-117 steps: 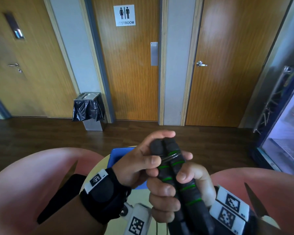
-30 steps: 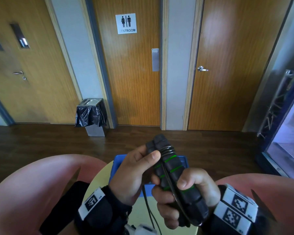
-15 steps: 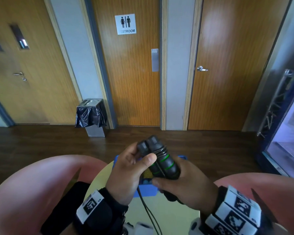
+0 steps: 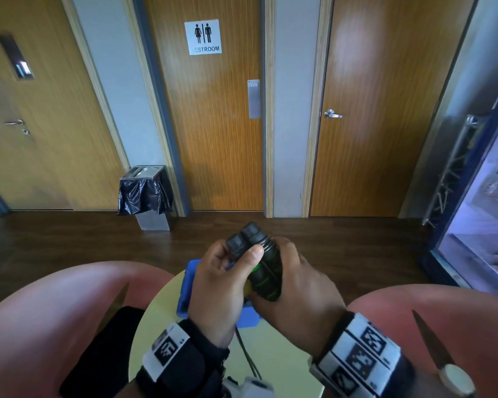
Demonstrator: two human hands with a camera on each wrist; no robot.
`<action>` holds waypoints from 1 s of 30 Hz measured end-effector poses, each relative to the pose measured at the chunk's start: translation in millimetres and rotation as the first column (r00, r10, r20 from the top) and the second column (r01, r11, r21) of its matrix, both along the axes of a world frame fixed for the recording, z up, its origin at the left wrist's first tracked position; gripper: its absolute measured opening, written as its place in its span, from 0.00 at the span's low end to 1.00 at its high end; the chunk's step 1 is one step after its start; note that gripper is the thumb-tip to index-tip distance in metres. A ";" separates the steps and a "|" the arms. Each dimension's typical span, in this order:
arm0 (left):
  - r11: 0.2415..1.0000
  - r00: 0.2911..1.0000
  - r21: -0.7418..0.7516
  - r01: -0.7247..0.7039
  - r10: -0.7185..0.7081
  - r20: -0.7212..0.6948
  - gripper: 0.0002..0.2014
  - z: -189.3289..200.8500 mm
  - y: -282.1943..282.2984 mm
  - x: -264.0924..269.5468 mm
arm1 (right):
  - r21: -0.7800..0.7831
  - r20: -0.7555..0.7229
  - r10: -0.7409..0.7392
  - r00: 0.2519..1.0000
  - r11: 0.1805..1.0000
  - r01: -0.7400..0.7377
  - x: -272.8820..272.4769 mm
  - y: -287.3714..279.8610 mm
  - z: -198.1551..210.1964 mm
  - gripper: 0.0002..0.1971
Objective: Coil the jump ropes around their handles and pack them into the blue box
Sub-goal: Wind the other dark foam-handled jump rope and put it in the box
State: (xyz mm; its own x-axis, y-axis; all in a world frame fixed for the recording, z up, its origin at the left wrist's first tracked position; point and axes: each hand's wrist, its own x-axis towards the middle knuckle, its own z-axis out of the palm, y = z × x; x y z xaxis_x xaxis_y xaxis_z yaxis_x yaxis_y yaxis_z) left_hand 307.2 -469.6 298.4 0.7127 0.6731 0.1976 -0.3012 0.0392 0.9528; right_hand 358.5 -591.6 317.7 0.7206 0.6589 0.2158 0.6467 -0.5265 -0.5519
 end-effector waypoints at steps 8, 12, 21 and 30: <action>0.990 0.995 -0.096 0.102 -0.104 -0.015 0.24 -1.0 -2.6 -8.6 | 0.049 -0.003 0.037 0.999 0.998 -0.037 -12.0 -11.2 -5.4 0.38; 0.986 0.993 -0.119 0.114 -0.116 -0.010 0.21 -2.2 -2.2 -11.9 | 0.059 -0.004 0.054 0.999 0.997 -0.054 -13.3 -11.7 -6.5 0.40; 0.989 0.989 -0.025 0.149 -0.149 0.009 0.24 -4.5 6.3 -23.5 | 0.054 -0.044 0.123 0.991 0.991 -0.120 -11.5 -8.4 -6.3 0.46; 0.919 0.919 0.024 0.393 -0.392 -0.044 0.14 -7.1 22.4 -28.5 | 0.102 -0.085 0.237 0.968 0.968 -0.228 -7.9 -11.8 -4.3 0.43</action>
